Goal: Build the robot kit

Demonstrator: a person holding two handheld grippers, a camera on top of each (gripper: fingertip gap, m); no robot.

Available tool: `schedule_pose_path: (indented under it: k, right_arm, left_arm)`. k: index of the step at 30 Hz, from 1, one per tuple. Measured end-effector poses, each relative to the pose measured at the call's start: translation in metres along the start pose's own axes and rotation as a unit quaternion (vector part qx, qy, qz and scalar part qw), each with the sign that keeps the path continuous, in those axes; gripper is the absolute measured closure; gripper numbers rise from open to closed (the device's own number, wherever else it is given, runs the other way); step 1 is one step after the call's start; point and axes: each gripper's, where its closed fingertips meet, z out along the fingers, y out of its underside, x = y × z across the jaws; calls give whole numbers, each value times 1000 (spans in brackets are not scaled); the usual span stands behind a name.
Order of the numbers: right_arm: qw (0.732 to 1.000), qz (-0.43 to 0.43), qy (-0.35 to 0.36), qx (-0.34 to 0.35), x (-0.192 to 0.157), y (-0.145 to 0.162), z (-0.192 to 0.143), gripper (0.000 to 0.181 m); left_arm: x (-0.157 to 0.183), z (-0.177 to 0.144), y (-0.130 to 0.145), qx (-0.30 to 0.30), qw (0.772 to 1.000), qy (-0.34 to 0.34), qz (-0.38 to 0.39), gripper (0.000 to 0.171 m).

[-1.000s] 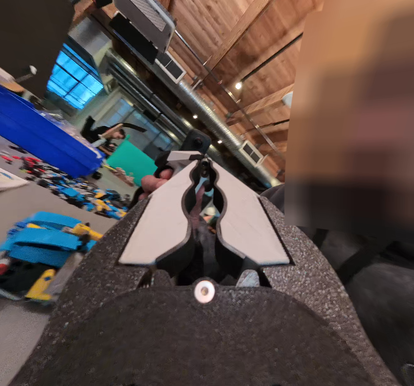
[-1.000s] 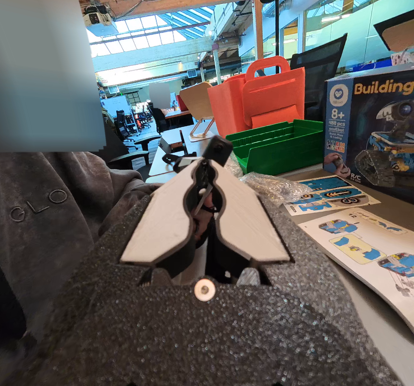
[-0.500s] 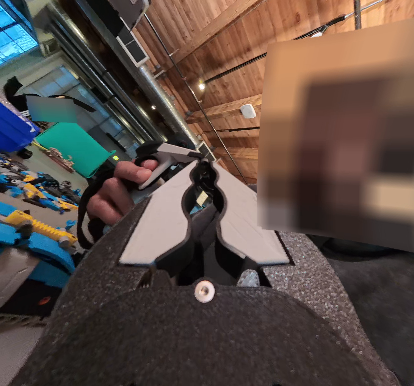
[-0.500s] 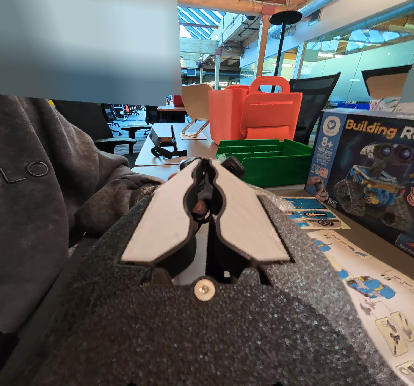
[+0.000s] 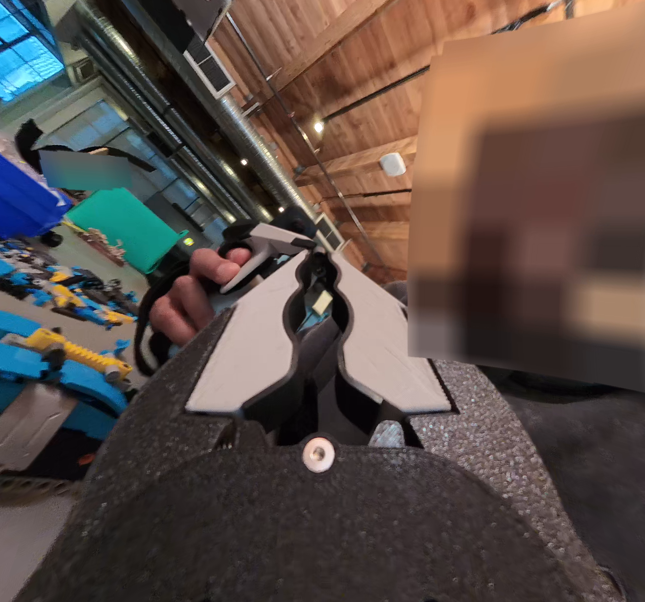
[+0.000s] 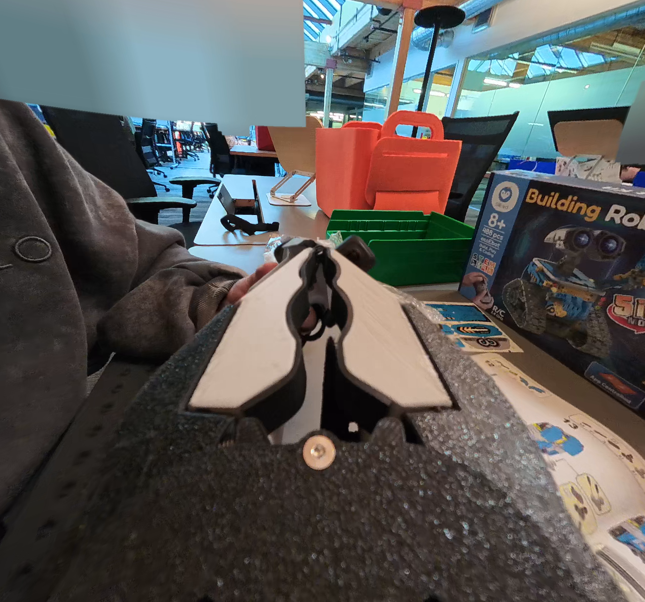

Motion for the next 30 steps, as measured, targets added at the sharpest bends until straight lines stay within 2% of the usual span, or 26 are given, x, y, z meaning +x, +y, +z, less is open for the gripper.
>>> schedule_pose_path:
  k: [1,6,11,14,18,23,25,27,30]
  right_arm:
    - [1000,-5,0,-7,0,1,-1,178]
    - [998,-27,-4,-56,-1,10,-3,177]
    - [996,4,-24,-91,2,21,-6,178]
    - [995,3,-12,-100,6,27,-8,177]
    - [997,4,12,-81,12,22,-7,175]
    - [997,26,0,-71,12,17,-10,165]
    - [997,17,0,-79,10,20,-8,167]
    - [996,10,0,-88,9,23,-7,177]
    - [996,11,-2,-94,9,25,-8,177]
  left_arm:
    - [-1,0,1,-12,1000,-11,16,165]
    - [-9,-2,7,-67,991,-72,89,166]
    - [-20,-6,10,-81,987,-101,95,165]
    - [-27,-8,10,-87,982,-124,114,165]
    - [-25,-7,5,-87,976,-132,149,165]
    - [-25,-10,2,-84,976,-134,148,165]
    - [-25,-8,5,-91,976,-133,148,165]
    - [-24,-7,6,-92,976,-129,147,165]
    - [-24,-8,7,-95,975,-132,148,165]
